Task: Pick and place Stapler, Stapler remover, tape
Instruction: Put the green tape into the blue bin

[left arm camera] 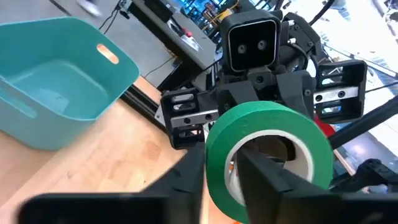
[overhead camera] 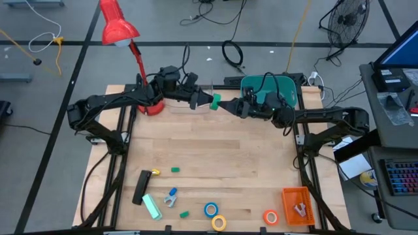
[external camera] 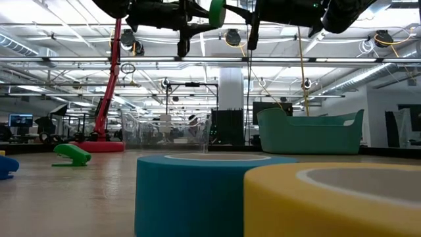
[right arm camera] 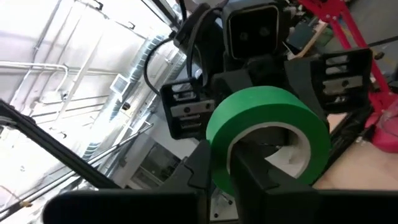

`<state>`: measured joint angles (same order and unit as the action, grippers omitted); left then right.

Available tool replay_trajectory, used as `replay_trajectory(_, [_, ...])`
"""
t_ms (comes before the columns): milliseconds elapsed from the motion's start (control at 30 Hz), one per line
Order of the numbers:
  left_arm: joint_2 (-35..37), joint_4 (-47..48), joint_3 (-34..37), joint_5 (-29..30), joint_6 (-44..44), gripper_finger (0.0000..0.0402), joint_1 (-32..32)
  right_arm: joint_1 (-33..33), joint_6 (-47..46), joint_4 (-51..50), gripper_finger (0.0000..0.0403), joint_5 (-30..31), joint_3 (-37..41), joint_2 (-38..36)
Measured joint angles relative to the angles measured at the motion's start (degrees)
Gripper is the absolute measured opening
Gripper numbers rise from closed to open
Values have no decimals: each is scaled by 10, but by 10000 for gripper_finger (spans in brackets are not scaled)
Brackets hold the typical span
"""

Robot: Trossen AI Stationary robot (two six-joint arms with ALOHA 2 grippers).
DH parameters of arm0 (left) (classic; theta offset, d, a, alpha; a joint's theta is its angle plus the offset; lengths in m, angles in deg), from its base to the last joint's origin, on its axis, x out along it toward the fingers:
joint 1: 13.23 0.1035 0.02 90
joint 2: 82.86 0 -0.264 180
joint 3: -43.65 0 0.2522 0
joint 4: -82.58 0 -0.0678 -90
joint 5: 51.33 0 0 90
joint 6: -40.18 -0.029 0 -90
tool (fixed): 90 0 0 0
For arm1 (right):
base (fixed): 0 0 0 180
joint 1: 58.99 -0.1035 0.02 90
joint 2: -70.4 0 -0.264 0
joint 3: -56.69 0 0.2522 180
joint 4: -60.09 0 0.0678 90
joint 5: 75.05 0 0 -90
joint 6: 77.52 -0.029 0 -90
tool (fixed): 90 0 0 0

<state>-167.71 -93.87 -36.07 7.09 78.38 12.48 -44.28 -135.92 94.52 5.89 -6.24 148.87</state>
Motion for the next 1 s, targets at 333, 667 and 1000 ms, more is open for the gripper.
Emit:
replay_trajectory(333, [72,219,-1,91,-75,205,60,36,22,-164,26,23,0,-84])
replay_trajectory(667, [120,312,-1,153,-128,158,41,158,58,-614,26,187,0,-240])
replay_trajectory(1000, [117,311,0,178,-127,125,-1,290,127,-799,26,208,0,-215])
